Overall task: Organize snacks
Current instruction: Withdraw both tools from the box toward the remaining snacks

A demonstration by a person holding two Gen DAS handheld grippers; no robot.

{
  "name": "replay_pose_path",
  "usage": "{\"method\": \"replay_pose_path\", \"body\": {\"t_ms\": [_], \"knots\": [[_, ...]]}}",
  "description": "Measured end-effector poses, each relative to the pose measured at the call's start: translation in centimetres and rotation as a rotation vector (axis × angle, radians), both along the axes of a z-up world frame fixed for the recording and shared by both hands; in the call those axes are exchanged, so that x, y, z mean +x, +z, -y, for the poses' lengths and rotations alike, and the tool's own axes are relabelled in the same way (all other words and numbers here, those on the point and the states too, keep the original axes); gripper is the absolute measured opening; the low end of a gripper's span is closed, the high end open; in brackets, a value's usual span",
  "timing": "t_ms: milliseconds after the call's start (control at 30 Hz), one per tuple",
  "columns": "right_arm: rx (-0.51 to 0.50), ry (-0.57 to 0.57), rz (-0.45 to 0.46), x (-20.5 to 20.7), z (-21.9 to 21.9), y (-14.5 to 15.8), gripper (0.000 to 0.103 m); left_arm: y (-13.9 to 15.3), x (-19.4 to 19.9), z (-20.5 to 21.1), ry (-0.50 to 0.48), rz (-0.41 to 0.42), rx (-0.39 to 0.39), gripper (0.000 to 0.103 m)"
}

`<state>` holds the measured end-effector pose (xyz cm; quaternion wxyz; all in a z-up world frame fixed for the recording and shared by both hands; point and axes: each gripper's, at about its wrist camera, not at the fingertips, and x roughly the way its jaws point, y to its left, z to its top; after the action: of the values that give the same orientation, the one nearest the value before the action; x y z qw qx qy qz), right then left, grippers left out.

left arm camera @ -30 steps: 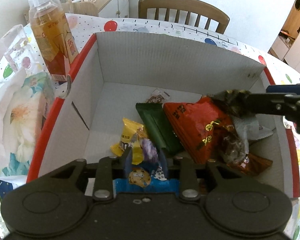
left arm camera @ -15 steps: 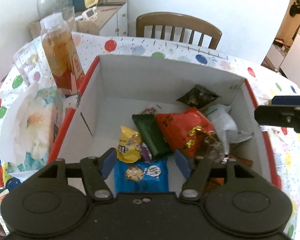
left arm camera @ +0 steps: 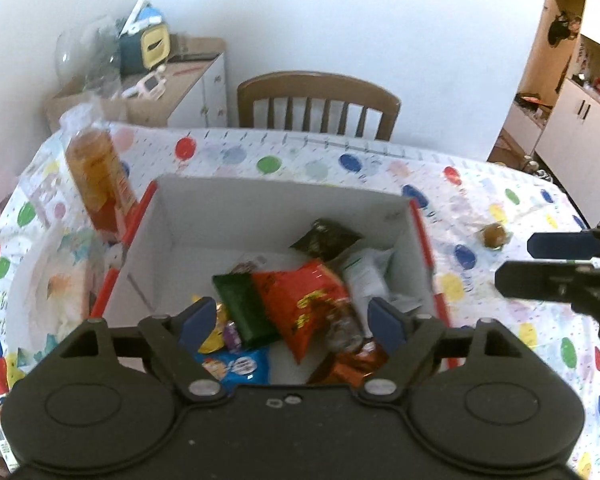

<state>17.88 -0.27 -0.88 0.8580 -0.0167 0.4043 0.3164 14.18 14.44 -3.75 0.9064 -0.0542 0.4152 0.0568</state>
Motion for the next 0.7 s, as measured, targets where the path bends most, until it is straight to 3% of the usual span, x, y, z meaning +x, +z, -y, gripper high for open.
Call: {"method": "replay_pose_path", "body": {"t_ms": [567,700], "knots": [[-0.005,-0.09,0.024,1.4,11.4,-0.9,0.081,0.1,3.2,8.9,-0.079,0.061,-0.009,0.102],[-0.032,-0.12,0.03,2.2,14.3,-2.2,0.081,-0.3,4.9,11.3,-0.096,0.064,-0.021,0.102]]}}
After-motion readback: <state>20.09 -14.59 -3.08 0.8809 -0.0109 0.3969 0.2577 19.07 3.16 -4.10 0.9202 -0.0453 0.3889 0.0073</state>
